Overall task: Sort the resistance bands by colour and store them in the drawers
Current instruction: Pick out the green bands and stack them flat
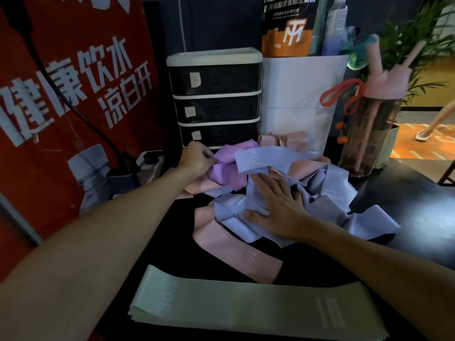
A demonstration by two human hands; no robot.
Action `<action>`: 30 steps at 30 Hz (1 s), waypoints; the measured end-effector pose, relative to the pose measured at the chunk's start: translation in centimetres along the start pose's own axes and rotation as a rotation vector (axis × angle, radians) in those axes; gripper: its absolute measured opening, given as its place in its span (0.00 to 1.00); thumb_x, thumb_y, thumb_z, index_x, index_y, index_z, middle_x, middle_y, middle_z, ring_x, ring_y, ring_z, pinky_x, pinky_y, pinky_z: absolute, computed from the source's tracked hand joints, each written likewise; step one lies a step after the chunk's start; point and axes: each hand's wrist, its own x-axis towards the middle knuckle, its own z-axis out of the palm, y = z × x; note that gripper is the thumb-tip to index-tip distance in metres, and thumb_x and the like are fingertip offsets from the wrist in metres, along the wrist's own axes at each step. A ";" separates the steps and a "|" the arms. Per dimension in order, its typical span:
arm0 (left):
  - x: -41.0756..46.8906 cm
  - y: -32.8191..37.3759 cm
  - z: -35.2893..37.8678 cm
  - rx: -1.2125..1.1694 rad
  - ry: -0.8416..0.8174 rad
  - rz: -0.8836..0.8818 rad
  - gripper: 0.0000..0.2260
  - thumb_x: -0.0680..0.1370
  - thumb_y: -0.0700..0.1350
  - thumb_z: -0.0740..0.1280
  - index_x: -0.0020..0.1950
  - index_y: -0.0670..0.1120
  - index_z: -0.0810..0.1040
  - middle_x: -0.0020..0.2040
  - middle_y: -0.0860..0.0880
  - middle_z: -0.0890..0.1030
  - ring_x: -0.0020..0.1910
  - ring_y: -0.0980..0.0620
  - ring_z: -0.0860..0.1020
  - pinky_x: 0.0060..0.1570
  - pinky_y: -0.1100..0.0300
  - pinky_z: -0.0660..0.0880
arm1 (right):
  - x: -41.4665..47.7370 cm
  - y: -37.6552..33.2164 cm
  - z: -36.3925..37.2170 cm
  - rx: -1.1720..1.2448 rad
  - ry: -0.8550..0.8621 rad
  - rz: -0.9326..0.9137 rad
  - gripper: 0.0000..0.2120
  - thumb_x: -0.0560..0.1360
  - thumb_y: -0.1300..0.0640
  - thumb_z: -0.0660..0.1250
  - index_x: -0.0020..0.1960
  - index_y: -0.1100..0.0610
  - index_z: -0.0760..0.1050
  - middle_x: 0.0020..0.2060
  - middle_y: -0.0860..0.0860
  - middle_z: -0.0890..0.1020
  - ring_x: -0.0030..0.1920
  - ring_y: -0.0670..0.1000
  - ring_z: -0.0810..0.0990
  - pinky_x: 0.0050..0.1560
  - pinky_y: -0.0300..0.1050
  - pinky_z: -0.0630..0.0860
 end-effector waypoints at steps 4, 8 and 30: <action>-0.9 0.3 -0.7 -0.021 0.067 0.035 0.04 0.75 0.36 0.71 0.41 0.38 0.83 0.34 0.50 0.79 0.37 0.55 0.77 0.31 0.72 0.67 | 0.0 -0.1 0.0 0.008 0.019 0.001 0.44 0.71 0.29 0.60 0.78 0.39 0.39 0.78 0.42 0.47 0.78 0.54 0.43 0.73 0.64 0.53; -1.6 1.2 -2.8 -0.119 0.161 0.086 0.07 0.74 0.32 0.68 0.45 0.43 0.78 0.36 0.50 0.78 0.33 0.60 0.78 0.32 0.74 0.70 | 0.0 -0.2 -0.3 0.034 0.026 0.005 0.44 0.73 0.32 0.63 0.78 0.41 0.41 0.78 0.41 0.48 0.78 0.52 0.43 0.72 0.62 0.52; -8.9 11.1 -12.4 -0.237 0.124 0.613 0.05 0.76 0.35 0.70 0.47 0.44 0.77 0.43 0.44 0.82 0.40 0.50 0.81 0.35 0.61 0.80 | -0.6 -9.3 -11.1 0.648 0.440 -0.225 0.38 0.76 0.54 0.70 0.78 0.53 0.53 0.61 0.46 0.76 0.49 0.43 0.78 0.52 0.43 0.78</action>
